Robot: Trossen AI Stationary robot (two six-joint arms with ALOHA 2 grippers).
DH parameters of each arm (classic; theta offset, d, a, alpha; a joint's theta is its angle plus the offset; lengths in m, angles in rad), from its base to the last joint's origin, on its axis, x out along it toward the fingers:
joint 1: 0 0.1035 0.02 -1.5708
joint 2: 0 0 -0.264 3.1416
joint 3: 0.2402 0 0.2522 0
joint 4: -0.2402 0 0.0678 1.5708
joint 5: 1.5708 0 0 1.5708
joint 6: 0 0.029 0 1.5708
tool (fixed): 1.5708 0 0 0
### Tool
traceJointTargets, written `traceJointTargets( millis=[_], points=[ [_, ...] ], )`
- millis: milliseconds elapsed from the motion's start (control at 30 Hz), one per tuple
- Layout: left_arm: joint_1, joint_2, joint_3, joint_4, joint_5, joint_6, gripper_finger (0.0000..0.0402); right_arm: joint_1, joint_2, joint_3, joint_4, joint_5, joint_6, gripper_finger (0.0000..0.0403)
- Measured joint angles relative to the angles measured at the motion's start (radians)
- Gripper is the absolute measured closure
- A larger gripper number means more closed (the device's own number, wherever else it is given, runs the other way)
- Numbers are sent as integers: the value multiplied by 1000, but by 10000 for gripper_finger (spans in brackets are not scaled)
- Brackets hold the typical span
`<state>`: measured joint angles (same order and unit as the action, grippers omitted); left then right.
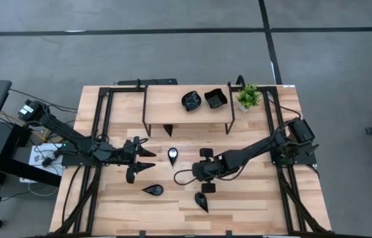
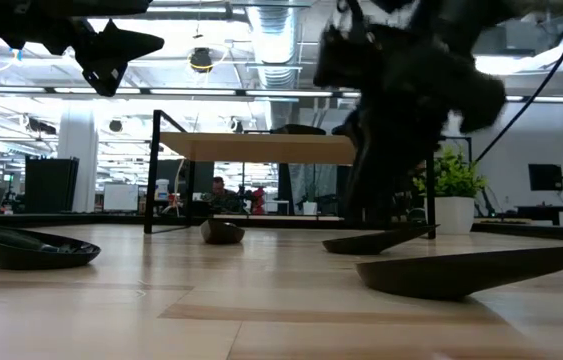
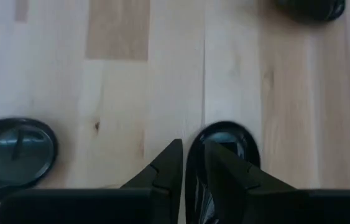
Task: Pick & Place Mini shaped plates
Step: Put the black drop shaped plate on the shelf
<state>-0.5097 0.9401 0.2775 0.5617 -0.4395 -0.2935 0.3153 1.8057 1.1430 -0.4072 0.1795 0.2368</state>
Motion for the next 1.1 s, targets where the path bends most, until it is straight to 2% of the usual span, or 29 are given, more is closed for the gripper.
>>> traceJointTargets(
  millis=[200,367,733,900,1100],
  points=[
    [0,0,0,0,0,0,206,-29,0,107,-138,-27,7,339],
    [0,0,0,0,0,0,206,-30,0,127,-164,-52,0,339],
    [0,0,0,-2,0,0,206,-14,133,183,-196,-44,2,339],
    [0,0,0,-3,0,0,206,-14,134,191,-215,-43,-3,339],
    [0,0,0,-3,0,0,206,-8,56,208,-377,-33,7,339]
  ],
)
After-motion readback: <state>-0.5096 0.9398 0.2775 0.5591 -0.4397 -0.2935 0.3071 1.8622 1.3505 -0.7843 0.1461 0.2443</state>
